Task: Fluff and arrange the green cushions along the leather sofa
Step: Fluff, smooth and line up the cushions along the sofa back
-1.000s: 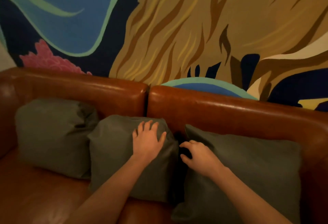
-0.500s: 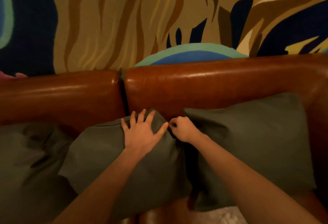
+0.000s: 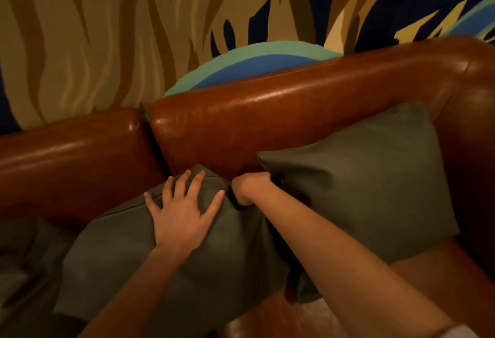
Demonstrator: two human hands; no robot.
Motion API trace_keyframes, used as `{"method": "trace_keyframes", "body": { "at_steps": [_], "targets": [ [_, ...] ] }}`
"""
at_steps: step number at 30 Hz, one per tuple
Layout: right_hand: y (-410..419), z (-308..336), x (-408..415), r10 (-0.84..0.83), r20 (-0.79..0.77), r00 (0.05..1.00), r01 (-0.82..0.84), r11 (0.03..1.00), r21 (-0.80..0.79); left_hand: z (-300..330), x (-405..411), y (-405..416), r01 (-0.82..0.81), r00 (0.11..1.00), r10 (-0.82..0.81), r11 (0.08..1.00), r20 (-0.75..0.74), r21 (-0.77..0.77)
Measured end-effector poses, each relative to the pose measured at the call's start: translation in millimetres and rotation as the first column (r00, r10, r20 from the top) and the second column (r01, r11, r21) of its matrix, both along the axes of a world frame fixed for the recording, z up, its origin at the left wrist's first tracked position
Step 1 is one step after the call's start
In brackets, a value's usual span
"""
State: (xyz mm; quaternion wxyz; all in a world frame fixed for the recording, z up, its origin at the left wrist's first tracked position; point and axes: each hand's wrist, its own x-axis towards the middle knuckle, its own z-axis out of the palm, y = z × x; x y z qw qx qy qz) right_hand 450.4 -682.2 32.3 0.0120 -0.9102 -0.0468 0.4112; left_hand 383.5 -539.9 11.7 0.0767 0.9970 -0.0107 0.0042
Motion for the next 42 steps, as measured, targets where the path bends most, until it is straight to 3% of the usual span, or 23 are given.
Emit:
{"method": "trace_keyframes", "body": {
  "at_steps": [3,8,15,17,19,23,26,29,38,42],
  "targets": [
    [-8.4,3.9,-9.4,-0.015,0.062,0.998,0.008,0.994,0.108,-1.5,0.0,-0.3,-0.001,1.000,0.001,1.000,0.002,0.001],
    [-35.4,4.5,-22.8,-0.217,0.155,0.964,0.152,0.924,0.352,-0.3,-0.1,-1.9,-0.020,1.000,0.020,0.999,-0.013,-0.030],
    [-44.2,-3.8,-45.6,-0.612,0.288,0.737,0.317,0.689,0.652,-3.0,-5.7,7.0,-0.032,0.999,0.033,0.999,0.028,-0.036],
    [-42.1,-3.6,-48.5,-0.636,0.276,0.721,0.342,0.672,0.657,-3.5,-8.9,9.7,-0.032,0.999,0.033,0.999,0.036,-0.033],
    [-43.1,2.1,-45.3,-0.595,0.239,0.768,0.346,0.698,0.627,-3.7,-11.2,9.8,-0.030,0.999,0.031,0.999,0.037,-0.034],
    [-35.9,26.2,-33.0,-0.452,0.307,0.837,0.177,0.755,0.631,-2.8,-18.3,2.2,-0.026,0.999,0.027,0.999,0.034,-0.036],
    [-21.0,33.4,-28.9,-0.192,0.382,0.904,0.017,0.909,0.416,-2.5,-23.4,1.8,-0.016,0.999,0.016,1.000,0.037,-0.019],
    [-11.9,30.5,-31.6,-0.099,0.433,0.896,-0.019,0.966,0.259,-2.2,-24.6,4.7,-0.015,0.999,0.016,0.999,0.031,-0.032],
    [-35.5,33.3,-31.2,-0.174,0.473,0.864,0.042,0.960,0.277,-7.2,-26.9,12.0,-0.031,0.998,0.033,0.998,0.047,-0.048],
    [-42.2,21.8,-27.4,-0.375,0.472,0.798,0.166,0.889,0.426,-7.4,-26.9,18.9,-0.037,0.997,0.042,0.997,0.064,-0.075]
  ]
}}
